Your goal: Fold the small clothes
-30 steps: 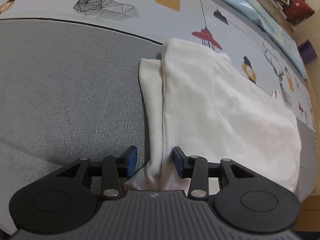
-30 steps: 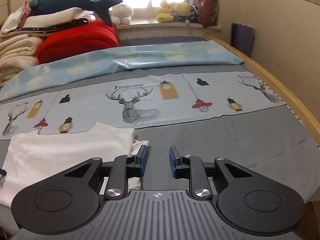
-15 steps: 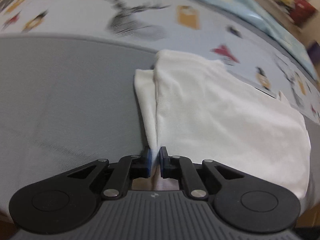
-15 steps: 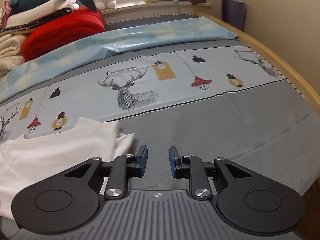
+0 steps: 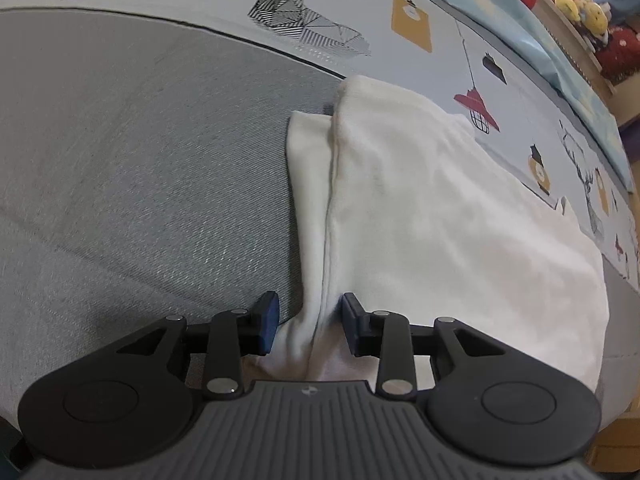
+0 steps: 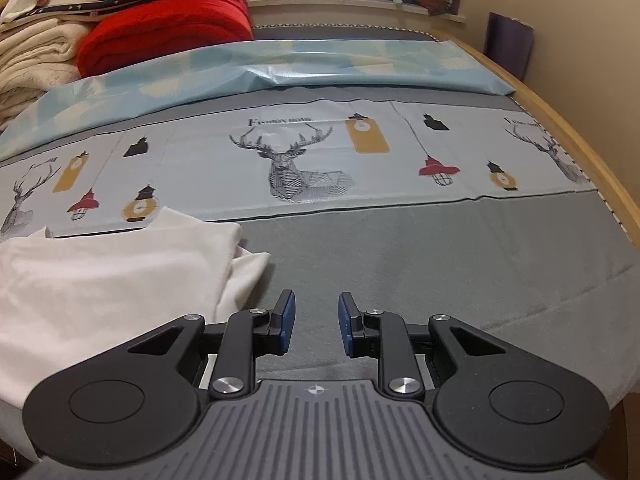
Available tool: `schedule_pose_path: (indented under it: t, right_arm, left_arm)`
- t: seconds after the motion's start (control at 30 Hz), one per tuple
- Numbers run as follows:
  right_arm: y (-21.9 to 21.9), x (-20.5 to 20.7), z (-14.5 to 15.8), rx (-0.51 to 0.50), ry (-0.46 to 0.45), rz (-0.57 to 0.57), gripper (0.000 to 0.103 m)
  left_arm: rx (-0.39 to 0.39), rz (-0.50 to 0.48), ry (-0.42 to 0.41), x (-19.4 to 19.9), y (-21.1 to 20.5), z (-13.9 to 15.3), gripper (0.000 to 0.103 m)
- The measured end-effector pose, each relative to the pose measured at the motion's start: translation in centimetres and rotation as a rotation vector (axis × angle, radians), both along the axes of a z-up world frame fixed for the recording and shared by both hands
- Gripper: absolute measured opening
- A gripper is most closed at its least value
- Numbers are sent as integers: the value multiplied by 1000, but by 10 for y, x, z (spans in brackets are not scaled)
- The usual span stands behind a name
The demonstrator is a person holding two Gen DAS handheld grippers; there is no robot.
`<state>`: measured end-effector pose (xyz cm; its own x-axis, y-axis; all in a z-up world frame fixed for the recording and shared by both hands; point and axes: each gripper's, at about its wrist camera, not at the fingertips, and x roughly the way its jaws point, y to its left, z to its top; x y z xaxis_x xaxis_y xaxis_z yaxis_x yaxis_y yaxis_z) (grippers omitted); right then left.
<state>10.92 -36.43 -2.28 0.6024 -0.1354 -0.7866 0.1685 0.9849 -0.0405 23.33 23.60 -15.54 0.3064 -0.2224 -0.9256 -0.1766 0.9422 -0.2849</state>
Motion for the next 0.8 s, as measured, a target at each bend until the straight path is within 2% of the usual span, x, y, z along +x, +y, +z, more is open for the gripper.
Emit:
schedule_pose_path:
  t: [0.17, 0.33, 0.53, 0.67, 0.8]
  right_arm:
    - [-12, -2, -4, 2, 9, -25, 25]
    - [-13, -3, -4, -2, 7, -20, 25]
    - [-11, -4, -7, 11, 3, -18, 25]
    - [-13, -2, -12, 32, -2, -16, 25]
    - [-11, 1, -22, 55, 1, -5, 25]
  left_arm:
    - [19, -13, -8, 0, -5, 0, 34]
    - [31, -53, -21, -2, -12, 2, 14]
    - [69, -79, -50, -6, -22, 20, 10]
    - [36, -113, -117, -14, -35, 47, 10]
    - [9, -173, -191, -20, -66, 74, 9]
